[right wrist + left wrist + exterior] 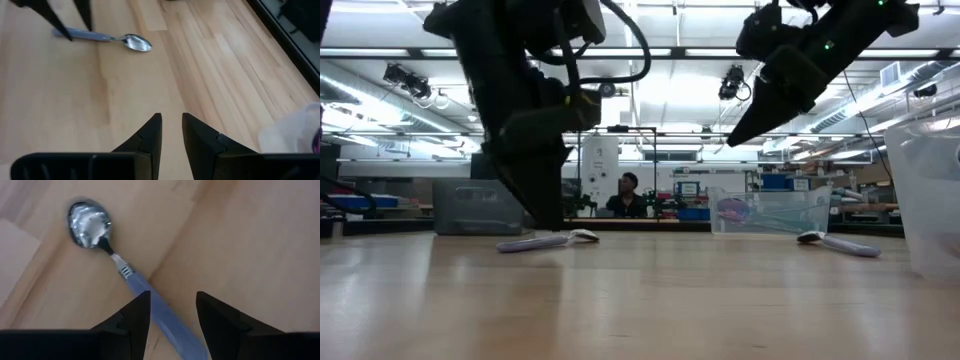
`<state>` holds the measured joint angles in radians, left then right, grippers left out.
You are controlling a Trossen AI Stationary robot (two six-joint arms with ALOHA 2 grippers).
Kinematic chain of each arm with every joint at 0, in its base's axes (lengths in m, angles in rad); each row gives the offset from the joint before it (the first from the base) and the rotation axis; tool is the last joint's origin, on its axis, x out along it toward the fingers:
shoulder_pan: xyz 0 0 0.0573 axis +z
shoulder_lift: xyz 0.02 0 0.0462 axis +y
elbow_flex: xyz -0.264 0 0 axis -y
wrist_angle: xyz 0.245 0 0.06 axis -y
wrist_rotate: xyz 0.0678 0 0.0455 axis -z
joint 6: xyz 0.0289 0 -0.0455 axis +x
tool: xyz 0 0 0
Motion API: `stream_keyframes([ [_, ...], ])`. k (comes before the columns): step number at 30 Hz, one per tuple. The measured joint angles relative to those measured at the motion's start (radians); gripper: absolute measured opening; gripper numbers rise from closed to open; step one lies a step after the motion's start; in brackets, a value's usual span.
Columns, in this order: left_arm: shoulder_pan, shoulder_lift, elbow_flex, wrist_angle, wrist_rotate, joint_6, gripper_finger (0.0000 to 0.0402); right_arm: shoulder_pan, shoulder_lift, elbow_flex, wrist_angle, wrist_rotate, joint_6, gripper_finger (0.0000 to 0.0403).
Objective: Sort silverware by color (type)
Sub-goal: Put the purple spoon into the black bin
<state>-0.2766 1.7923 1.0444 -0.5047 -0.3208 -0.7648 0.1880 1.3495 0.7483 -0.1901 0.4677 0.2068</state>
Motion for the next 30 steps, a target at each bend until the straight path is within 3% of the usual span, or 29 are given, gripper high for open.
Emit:
stream_keyframes([
  [6,-0.038,0.059,0.001,-0.009,-0.107,-0.125,0.0166,0.027,0.0,0.0,0.016,0.0,-0.024,0.0086],
  [12,-0.053,0.105,0.006,-0.009,-0.078,-0.187,0.0162,0.033,0.0,0.0,0.054,0.001,-0.06,0.0086],
  [24,-0.08,0.11,0.006,-0.042,-0.042,-0.246,0.0057,0.057,0.0,0.0,0.066,-0.049,-0.061,0.0086],
  [30,-0.083,0.107,0.006,-0.056,-0.057,-0.233,0.0056,0.067,0.0,0.0,0.065,-0.048,-0.06,0.0086],
])
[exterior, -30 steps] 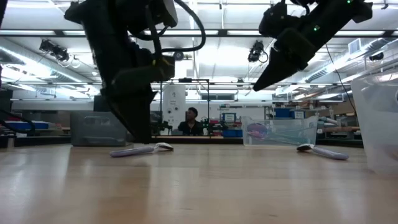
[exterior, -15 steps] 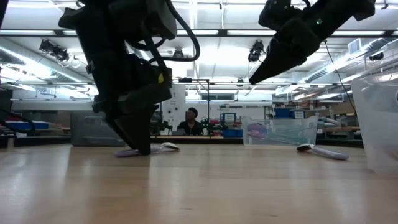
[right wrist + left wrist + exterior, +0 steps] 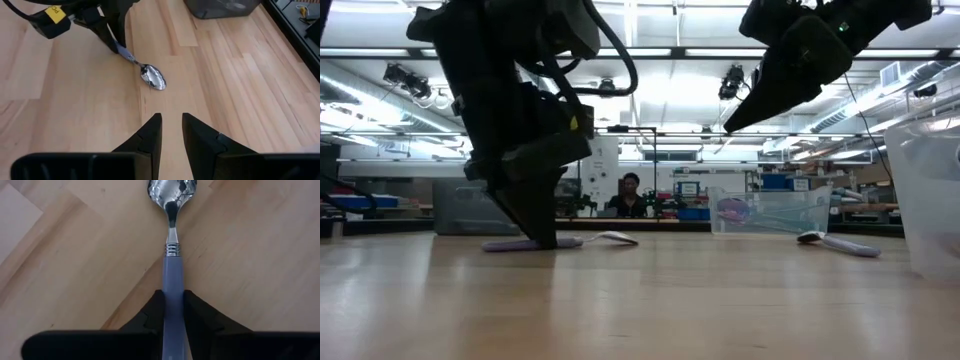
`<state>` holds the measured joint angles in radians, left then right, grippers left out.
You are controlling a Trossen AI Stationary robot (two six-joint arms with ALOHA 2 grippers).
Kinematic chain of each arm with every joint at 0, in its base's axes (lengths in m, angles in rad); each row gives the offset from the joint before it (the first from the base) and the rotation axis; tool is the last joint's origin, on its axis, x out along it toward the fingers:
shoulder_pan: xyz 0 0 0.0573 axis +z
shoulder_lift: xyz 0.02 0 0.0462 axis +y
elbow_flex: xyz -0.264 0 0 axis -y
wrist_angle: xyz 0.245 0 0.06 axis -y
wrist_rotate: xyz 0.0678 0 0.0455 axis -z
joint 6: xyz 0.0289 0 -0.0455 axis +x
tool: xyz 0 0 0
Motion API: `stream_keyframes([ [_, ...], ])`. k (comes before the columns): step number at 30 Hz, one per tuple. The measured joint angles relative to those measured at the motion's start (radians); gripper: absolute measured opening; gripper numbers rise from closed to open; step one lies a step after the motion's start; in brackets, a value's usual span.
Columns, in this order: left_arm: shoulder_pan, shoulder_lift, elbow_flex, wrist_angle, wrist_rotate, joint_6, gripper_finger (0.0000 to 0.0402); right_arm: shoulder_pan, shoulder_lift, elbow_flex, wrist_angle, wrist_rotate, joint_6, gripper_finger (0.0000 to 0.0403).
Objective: Sort silverware by color (type)
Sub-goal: Put the purple spoon into the black bin
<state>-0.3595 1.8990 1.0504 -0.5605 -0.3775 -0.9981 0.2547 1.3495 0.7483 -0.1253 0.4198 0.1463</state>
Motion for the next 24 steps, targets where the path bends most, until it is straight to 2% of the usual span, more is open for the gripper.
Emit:
stream_keyframes([
  [11,-0.021,-0.109,-0.01,-0.03,-0.047,0.041,0.0056,0.0,0.0,0.0,-0.003,0.001,0.0,0.0086],
  [24,-0.02,-0.112,-0.009,-0.031,-0.085,0.044,0.0056,0.0,0.0,0.0,-0.007,0.001,0.0,0.0086],
])
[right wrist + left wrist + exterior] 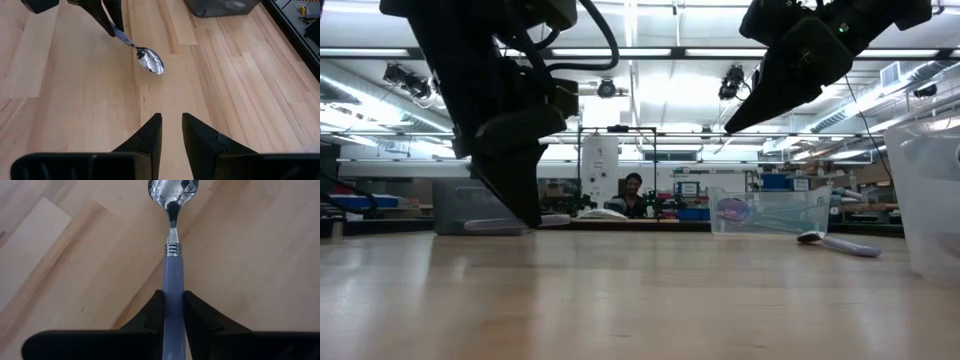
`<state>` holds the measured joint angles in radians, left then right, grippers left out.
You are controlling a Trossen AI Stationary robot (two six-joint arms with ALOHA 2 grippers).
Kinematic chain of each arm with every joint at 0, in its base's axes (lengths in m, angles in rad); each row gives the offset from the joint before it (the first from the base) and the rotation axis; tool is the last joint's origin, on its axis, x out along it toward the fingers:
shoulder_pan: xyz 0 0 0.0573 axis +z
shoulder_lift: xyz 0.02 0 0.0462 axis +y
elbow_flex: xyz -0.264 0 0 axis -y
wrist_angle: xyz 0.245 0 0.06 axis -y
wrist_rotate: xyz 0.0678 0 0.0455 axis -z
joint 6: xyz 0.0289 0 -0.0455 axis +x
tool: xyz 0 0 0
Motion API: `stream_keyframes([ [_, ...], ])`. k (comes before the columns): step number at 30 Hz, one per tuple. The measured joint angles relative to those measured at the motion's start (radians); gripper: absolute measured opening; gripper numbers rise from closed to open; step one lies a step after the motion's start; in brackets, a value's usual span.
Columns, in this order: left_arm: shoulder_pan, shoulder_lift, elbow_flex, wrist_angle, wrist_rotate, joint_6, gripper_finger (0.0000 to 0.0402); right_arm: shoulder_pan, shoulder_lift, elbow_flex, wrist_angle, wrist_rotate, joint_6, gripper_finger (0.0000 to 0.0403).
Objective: Sort silverware by color (type)
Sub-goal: Put the purple spoon into the black bin
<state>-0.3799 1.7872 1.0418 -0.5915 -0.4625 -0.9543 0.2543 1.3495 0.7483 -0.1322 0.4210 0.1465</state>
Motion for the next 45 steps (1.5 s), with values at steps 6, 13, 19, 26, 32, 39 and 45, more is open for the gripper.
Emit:
stream_keyframes([
  [6,0.0,-0.001,0.001,-0.024,-0.001,-0.001,0.0056,0.0,0.0,0.0,0.0,0.0,0.0,0.0086],
  [13,0.0,-0.01,0.002,-0.074,-0.004,-0.001,0.0056,0.0,0.0,0.0,0.0,0.0,0.0,0.0086],
  [19,0.0,-0.076,0.003,-0.137,-0.04,-0.01,0.0038,0.0,0.0,0.0,-0.001,0.0,0.0,0.0086],
  [26,0.0,-0.148,0.004,-0.235,-0.096,-0.03,0.0006,0.0,0.0,0.0,-0.003,0.0,0.0,0.0086],
  [32,0.002,-0.166,0.004,-0.226,-0.104,-0.035,0.0013,0.0,0.0,0.0,0.001,0.0,0.0,0.0086],
  [39,0.013,-0.092,0.003,0.112,-0.068,0.016,0.0057,0.0,0.023,-0.001,0.007,-0.001,0.008,0.0086],
  [45,0.028,-0.011,0.003,0.255,-0.021,0.047,0.012,0.0,0.054,0.0,0.046,-0.012,0.001,0.0086],
])
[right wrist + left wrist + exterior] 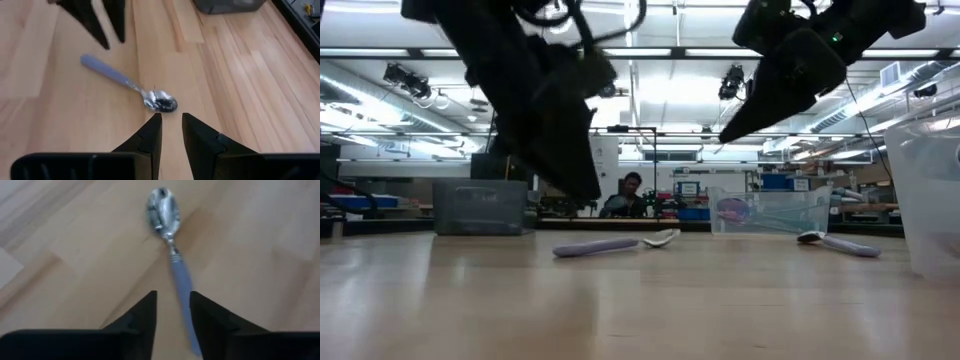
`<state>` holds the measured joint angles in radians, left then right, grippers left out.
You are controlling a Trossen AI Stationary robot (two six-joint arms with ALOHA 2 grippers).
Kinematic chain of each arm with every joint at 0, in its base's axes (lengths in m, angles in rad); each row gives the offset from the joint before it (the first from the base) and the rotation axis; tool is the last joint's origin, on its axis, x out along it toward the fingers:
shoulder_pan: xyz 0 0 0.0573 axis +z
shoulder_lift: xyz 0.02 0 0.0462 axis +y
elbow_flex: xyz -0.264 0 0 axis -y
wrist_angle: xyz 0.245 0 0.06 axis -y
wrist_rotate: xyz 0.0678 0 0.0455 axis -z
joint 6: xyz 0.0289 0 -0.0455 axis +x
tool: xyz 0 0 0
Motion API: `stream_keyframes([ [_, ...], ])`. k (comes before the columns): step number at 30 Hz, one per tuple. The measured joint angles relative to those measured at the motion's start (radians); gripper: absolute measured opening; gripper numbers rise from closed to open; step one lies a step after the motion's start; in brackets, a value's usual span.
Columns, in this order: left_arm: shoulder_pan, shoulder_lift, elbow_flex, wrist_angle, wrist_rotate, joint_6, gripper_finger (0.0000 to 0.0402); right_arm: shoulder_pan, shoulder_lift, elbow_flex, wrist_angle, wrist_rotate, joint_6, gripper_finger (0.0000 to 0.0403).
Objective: Sort silverware by color (type)
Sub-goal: Put the purple spoon into the black bin
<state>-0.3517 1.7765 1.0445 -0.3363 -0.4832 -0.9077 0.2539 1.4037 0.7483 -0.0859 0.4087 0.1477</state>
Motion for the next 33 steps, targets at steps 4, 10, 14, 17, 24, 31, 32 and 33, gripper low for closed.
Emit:
stream_keyframes([
  [4,0.026,0.056,0.0,0.031,0.001,-0.022,0.0168,-0.001,0.006,0.0,0.003,-0.008,-0.011,0.0086],
  [10,0.054,0.121,0.007,0.173,0.012,0.055,0.0219,-0.002,0.014,-0.001,-0.004,-0.011,-0.017,0.0086],
  [14,0.065,0.147,0.008,0.193,0.009,0.077,0.0226,-0.002,0.018,0.0,-0.004,-0.011,-0.019,0.0086],
  [17,0.068,0.174,0.008,0.201,-0.013,0.082,0.0218,-0.002,0.017,0.0,0.0,-0.01,-0.02,0.0086],
  [24,0.052,0.211,0.013,0.149,-0.026,0.134,0.0167,-0.002,0.017,0.0,0.001,-0.01,-0.024,0.0086],
  [31,0.053,0.199,0.015,0.019,-0.002,0.136,0.0081,-0.002,0.018,0.0,0.002,-0.01,-0.027,0.0086],
  [32,0.053,0.199,0.015,0.009,0.002,0.141,0.0069,-0.001,0.017,0.0,0.001,-0.011,-0.027,0.0086],
  [33,0.053,0.198,0.015,-0.001,0.006,0.147,0.0059,0.0,0.018,0.0,0.001,-0.011,-0.025,0.0086],
])
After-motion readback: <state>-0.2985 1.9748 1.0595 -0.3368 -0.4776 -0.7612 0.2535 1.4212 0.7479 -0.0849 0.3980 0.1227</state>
